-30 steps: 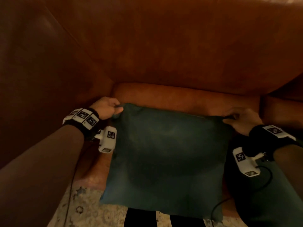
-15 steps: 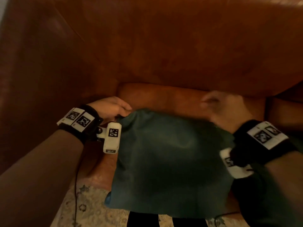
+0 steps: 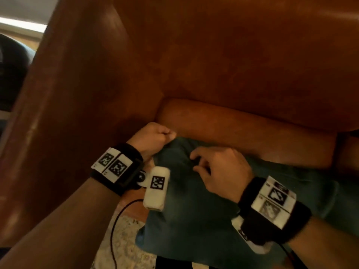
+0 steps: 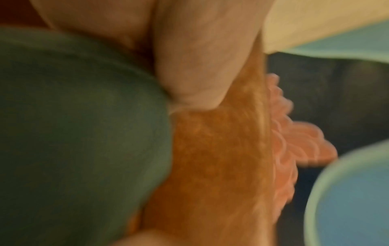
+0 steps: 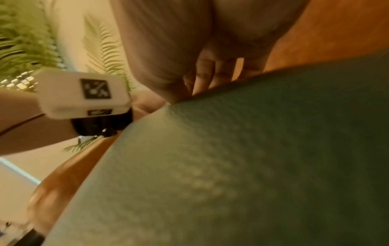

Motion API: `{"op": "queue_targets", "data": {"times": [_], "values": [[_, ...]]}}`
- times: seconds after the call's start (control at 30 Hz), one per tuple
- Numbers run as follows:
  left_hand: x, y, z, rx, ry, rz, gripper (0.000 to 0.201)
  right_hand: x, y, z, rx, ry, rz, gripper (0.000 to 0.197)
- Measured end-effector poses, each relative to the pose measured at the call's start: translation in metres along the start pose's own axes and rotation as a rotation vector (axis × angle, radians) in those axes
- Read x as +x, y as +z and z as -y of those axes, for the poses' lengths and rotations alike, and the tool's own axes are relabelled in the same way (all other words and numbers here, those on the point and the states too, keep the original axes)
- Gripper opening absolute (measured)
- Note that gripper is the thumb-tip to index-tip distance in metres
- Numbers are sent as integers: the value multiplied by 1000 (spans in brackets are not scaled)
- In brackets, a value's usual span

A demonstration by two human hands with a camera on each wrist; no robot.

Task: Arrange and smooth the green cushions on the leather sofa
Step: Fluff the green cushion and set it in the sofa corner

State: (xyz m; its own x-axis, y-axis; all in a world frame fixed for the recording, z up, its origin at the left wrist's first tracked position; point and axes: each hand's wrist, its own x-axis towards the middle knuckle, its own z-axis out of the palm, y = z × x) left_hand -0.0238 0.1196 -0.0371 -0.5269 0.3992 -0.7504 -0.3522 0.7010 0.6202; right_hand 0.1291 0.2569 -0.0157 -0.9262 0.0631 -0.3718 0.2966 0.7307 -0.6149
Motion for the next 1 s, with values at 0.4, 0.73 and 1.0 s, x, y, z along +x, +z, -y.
{"op": "queue_targets", "data": {"times": [0.4,0.73,1.0], "values": [[-22,-18,29,89,289,-91,19,5,7,2,3,50,-3,20],[-12,1,24,119,279,-191,18,-5,4,-2,-69,-33,-160,17],[-23,4,-2,-421,-365,140,45,-46,-22,-34,-31,126,-225,38]]}}
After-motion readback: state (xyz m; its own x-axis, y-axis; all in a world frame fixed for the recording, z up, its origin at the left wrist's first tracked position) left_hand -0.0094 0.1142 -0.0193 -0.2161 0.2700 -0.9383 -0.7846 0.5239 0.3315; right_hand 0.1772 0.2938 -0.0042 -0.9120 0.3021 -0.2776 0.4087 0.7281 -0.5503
